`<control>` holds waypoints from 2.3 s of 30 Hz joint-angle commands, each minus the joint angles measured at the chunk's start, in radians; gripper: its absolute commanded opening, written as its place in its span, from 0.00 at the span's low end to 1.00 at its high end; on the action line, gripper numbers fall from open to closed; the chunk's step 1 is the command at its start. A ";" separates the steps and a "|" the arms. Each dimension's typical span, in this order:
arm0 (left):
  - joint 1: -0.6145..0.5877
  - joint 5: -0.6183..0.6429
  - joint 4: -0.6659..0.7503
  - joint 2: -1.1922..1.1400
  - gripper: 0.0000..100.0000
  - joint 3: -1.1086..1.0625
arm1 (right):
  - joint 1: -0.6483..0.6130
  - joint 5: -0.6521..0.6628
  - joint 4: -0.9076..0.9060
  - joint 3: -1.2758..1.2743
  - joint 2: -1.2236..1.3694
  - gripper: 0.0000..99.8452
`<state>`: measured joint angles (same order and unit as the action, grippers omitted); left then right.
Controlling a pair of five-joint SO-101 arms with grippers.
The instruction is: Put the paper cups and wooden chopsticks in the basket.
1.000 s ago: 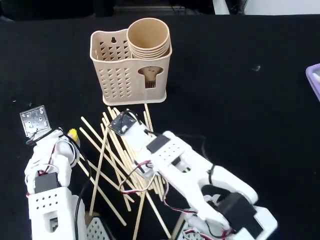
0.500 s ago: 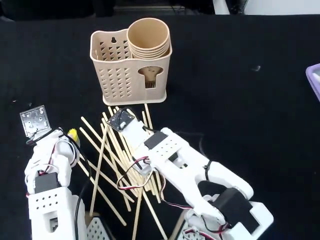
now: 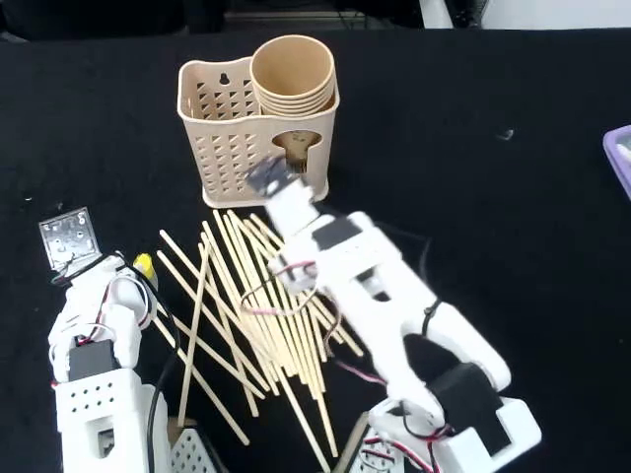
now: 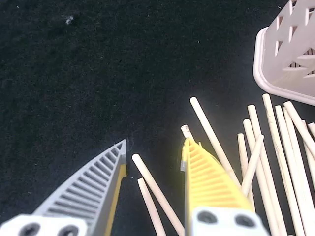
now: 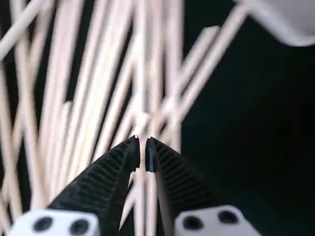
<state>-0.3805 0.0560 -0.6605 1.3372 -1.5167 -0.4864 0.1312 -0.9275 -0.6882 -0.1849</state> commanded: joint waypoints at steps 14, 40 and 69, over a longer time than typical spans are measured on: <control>0.004 0.002 0.017 0.012 0.19 0.008 | 0.104 0.058 -0.172 0.268 -0.001 0.03; -0.001 0.002 0.011 0.012 0.19 0.013 | -0.092 0.322 -0.204 0.143 -0.004 0.03; 0.008 0.002 0.017 0.012 0.19 0.007 | -0.020 0.457 0.112 -0.404 -0.323 0.20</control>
<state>-0.3805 0.0560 -0.6605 1.3372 -1.5167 -0.5247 0.5792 -0.8554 -1.1638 -0.5915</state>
